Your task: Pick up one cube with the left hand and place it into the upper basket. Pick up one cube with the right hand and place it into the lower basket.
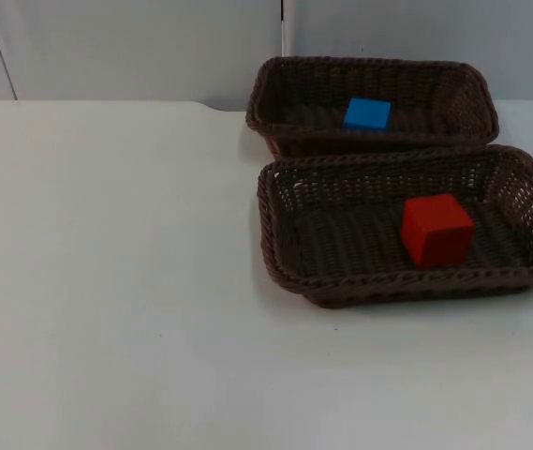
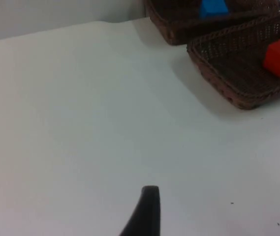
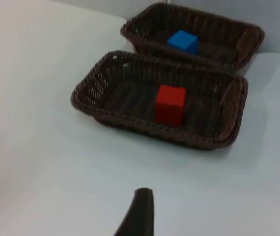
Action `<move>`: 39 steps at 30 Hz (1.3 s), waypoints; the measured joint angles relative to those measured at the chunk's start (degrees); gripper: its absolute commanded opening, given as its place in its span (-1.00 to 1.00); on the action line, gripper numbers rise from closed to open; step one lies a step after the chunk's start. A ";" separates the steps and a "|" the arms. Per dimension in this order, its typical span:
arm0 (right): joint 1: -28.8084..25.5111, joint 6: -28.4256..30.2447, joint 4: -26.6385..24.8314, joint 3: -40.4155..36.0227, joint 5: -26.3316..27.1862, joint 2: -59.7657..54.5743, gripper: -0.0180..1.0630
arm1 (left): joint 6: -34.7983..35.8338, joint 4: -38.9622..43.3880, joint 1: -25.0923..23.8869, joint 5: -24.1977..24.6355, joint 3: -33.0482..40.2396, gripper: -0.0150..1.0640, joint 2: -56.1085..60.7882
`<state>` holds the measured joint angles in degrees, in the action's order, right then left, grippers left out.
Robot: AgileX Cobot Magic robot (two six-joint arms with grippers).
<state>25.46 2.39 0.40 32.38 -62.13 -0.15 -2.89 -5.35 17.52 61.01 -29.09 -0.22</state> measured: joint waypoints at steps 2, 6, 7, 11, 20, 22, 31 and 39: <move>0.00 0.11 0.00 -1.24 0.12 0.00 0.47 | 0.75 0.00 0.00 0.08 0.10 0.49 0.00; 0.00 0.11 0.00 -1.97 0.28 0.00 0.47 | 1.97 0.08 0.00 0.22 0.49 0.49 0.00; 0.00 0.11 -0.40 -2.12 0.27 0.00 0.47 | 2.21 0.08 0.00 0.22 0.49 0.49 0.00; 0.00 -0.23 -1.41 -2.27 0.27 0.00 0.47 | 2.46 0.08 0.00 0.22 0.49 0.49 0.00; 0.00 -1.54 -1.91 -2.78 0.16 0.00 0.47 | 2.44 0.08 0.00 0.22 0.49 0.49 0.00; 0.00 -1.64 -1.91 -2.78 0.16 0.00 0.47 | 2.44 0.08 0.00 0.22 0.49 0.49 0.00; 0.00 -1.77 -1.91 -2.78 0.16 0.00 0.80 | 2.44 0.08 0.00 0.22 0.49 0.95 0.00; 0.00 -1.77 -1.91 -2.78 0.16 0.00 0.98 | 2.44 0.08 0.00 0.22 0.49 0.97 0.00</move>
<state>25.46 0.63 -1.51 29.60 -61.97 -0.15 -0.45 -5.28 17.52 61.23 -28.59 -0.22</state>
